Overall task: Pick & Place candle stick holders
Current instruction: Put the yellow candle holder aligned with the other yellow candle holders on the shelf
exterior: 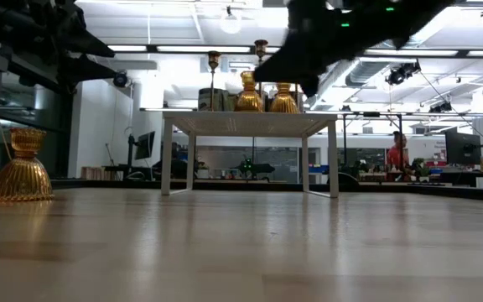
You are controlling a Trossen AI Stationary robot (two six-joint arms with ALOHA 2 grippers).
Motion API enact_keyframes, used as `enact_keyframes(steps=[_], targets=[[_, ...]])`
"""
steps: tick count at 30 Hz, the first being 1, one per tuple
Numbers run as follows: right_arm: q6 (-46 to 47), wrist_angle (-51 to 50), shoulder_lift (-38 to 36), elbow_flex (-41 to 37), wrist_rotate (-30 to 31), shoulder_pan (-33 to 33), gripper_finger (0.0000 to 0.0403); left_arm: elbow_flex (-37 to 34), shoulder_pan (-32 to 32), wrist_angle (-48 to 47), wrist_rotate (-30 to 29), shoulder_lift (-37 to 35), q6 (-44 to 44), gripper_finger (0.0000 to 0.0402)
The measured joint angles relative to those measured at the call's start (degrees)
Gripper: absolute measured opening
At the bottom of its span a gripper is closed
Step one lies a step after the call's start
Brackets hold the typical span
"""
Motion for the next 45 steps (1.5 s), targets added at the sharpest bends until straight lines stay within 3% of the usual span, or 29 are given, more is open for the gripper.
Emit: enact_keyframes(steps=[11, 21, 32, 40, 45], targets=[[1.75, 1.66, -20.49, -19.57, -0.46, 4.08, 0.0003, 0.00, 0.00, -0.29, 0.10, -0.02, 0.00, 0.0223], [4.23, 1.62, -38.24, -33.61, -0.68, 4.02, 0.0003, 0.00, 0.00, -0.42, 0.15, -0.02, 0.00, 0.0223], [5.82, 1.53, -50.81, -41.51, -3.42, 3.09, 0.0003, 0.00, 0.00, -0.43, 0.14, -0.02, 0.00, 0.0223], [6.95, 1.12, -54.21, -44.26, -3.42, 3.09, 0.0003, 0.00, 0.00, -0.41, 0.14, -0.01, 0.00, 0.0223], [1.98, 0.15, -56.89, -44.27, -4.76, 3.09, 0.0003, 0.00, 0.00, -0.43, 0.13, -0.02, 0.00, 0.0223]])
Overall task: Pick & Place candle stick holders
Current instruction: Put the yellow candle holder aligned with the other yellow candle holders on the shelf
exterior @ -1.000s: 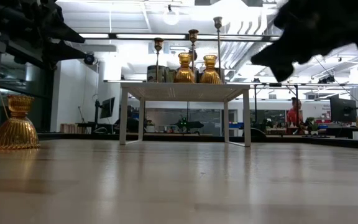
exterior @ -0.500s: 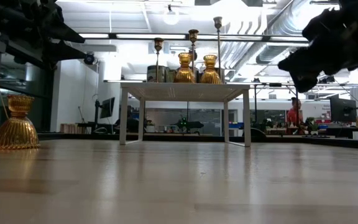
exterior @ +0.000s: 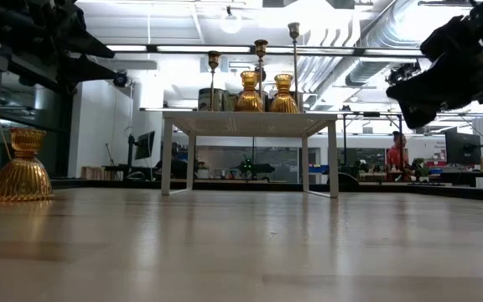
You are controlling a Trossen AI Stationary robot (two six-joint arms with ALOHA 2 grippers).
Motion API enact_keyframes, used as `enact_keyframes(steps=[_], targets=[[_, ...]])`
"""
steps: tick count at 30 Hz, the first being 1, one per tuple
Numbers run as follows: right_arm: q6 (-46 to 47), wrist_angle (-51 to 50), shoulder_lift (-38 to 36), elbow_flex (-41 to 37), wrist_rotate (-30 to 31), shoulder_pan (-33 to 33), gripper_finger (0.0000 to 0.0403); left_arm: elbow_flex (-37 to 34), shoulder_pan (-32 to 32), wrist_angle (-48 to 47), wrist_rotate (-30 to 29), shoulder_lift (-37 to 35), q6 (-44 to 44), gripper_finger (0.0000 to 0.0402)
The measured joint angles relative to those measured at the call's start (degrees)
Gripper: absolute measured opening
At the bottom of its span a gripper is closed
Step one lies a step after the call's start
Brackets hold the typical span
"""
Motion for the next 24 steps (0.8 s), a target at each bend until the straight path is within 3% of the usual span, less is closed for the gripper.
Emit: enact_keyframes(steps=[5, 11, 15, 24], targets=[[-5.68, -1.32, -4.44, -0.02, -4.77, 0.00, 0.0003, 0.00, 0.00, 0.02, 0.00, 0.01, 0.00, 0.0223], [-8.94, -14.27, -14.08, -0.04, -11.07, 0.00, 0.0003, 0.00, 0.00, 0.02, 0.00, 0.00, 0.00, 0.0223], [-11.13, -17.67, -19.99, -0.04, -8.95, 0.00, 0.0003, 0.00, 0.00, 0.00, 0.00, 0.02, 0.00, 0.0223], [-15.15, -19.09, -25.95, -0.07, -2.46, -3.78, 0.0003, 0.00, 0.00, 0.02, -0.02, 0.00, 0.00, 0.0223]])
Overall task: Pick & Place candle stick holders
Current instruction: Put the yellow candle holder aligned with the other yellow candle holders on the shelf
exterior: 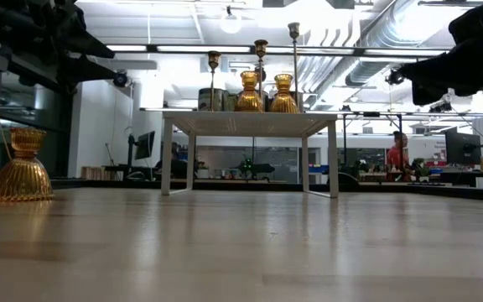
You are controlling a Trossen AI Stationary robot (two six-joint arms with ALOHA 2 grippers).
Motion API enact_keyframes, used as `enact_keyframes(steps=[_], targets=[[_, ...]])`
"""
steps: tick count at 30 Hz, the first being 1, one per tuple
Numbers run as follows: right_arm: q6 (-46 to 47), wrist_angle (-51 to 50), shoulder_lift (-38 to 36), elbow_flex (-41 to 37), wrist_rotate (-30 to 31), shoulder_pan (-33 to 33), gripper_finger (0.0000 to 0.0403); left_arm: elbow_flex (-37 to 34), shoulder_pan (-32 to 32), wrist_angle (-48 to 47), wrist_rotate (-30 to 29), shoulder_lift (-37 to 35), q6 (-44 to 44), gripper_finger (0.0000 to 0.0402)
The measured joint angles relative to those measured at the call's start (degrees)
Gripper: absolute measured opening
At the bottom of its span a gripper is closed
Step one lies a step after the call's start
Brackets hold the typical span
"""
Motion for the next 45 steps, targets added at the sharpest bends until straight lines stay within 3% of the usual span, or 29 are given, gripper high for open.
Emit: enact_keyframes(steps=[12, 45], targets=[[-1.28, 0.04, -1.56, -0.02, -2.24, -7.25, 0.0003, 0.00, 0.00, 0.00, 0.00, 0.01, 0.00, 0.0223], [-1.27, 0.55, -0.81, -0.09, -1.53, -7.34, 0.0003, 0.00, 0.00, 0.00, 0.00, 0.01, 0.00, 0.0223]])
